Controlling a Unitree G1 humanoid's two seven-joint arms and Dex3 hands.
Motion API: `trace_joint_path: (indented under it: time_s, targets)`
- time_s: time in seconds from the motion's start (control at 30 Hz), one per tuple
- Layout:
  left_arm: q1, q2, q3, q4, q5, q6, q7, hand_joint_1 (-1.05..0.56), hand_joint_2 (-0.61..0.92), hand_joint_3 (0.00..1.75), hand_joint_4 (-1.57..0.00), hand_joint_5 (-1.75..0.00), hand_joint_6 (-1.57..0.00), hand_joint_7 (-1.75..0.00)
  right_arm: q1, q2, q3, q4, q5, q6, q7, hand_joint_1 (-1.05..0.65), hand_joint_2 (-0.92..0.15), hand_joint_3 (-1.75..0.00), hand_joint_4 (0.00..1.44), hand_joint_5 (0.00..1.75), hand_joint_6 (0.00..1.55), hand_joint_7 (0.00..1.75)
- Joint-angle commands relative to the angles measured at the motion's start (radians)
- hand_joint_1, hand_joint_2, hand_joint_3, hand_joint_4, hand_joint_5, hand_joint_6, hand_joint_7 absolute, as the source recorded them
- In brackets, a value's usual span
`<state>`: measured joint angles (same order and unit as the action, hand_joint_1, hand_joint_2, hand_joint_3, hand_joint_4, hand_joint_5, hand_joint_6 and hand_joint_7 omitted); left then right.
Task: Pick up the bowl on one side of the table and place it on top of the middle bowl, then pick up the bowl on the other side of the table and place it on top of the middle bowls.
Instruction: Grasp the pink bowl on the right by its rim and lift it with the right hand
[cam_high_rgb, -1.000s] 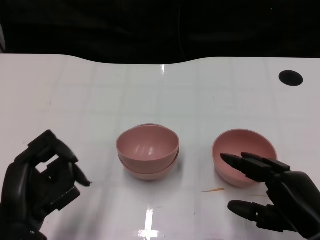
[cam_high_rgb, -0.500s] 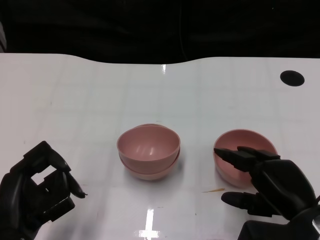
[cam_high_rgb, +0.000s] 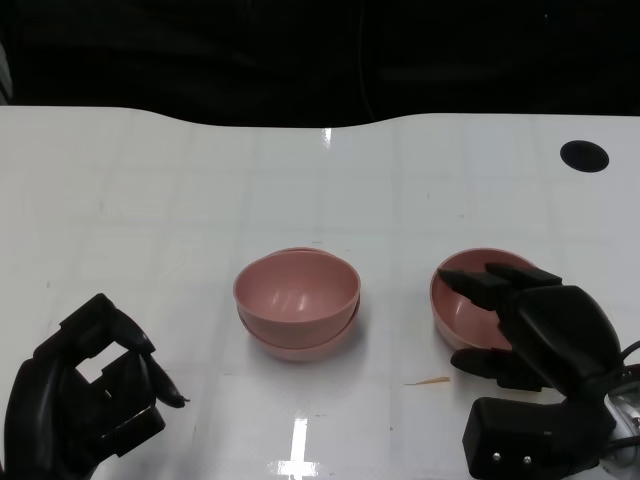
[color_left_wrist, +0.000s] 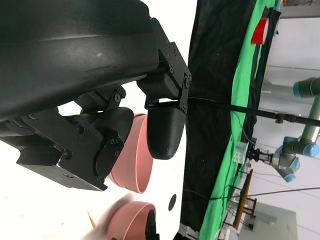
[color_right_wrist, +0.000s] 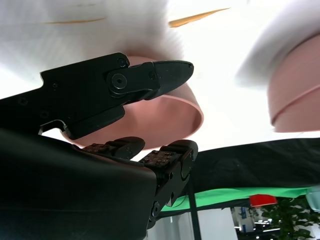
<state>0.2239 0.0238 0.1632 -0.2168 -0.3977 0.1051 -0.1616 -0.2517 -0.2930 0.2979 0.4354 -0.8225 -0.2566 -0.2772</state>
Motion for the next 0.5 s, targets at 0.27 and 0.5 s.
trace_joint_path:
  time_s: [0.27,0.5]
  targets:
    - [0.000,-0.012,0.000,-0.003,0.027,-0.009,0.010,0.07,0.50,1.47,-0.84,-1.75,-0.70,-1.75,-0.052,-0.049,0.054,0.111,-0.010,0.008,-0.063,-0.91,-0.92,-0.35,0.42,0.01,0.44,0.01]
    - [-0.003,-0.026,0.009,-0.003,0.034,-0.007,0.020,0.06,0.51,1.47,-0.84,-1.75,-0.71,-1.75,-0.075,-0.045,0.090,0.174,-0.030,0.017,-0.141,-0.86,-0.92,-0.34,0.47,0.03,0.49,0.03]
